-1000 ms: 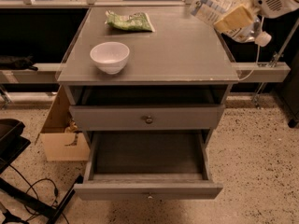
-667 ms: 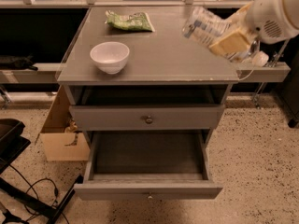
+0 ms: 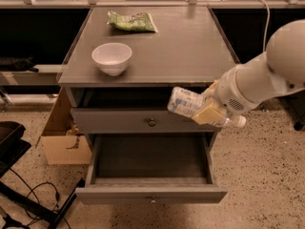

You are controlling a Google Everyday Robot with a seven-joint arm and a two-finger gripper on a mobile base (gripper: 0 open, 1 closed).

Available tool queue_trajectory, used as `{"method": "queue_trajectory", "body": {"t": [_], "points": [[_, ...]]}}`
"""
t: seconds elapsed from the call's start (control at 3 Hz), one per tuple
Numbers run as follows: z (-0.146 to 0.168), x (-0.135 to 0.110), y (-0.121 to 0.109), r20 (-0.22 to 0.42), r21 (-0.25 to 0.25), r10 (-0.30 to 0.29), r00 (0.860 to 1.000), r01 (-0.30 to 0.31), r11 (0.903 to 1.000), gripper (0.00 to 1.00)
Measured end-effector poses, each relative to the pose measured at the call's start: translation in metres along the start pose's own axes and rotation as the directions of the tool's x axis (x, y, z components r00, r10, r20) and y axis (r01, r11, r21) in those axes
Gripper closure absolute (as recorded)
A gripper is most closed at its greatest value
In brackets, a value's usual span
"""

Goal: Place blue plastic bottle into middle drawer

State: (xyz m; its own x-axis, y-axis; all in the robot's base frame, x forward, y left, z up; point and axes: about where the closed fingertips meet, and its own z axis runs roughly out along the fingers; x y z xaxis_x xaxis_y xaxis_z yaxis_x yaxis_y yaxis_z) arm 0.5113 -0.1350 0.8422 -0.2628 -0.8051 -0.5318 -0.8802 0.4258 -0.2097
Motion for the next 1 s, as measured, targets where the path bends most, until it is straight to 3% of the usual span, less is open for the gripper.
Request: {"method": "queue_trajectory", "body": {"t": [0.33, 0.67, 1.0], "points": [[0.048, 0.024, 0.012, -0.046, -0.055, -0.014, 0.999, 0.011, 0.9984, 1.00], [0.048, 0.024, 0.012, -0.046, -0.055, -0.014, 0.999, 0.011, 0.9984, 1.00], [0.077, 0.026, 0.023, -0.048, -0.096, -0.031, 0.998, 0.027, 0.9950, 1.00]]}}
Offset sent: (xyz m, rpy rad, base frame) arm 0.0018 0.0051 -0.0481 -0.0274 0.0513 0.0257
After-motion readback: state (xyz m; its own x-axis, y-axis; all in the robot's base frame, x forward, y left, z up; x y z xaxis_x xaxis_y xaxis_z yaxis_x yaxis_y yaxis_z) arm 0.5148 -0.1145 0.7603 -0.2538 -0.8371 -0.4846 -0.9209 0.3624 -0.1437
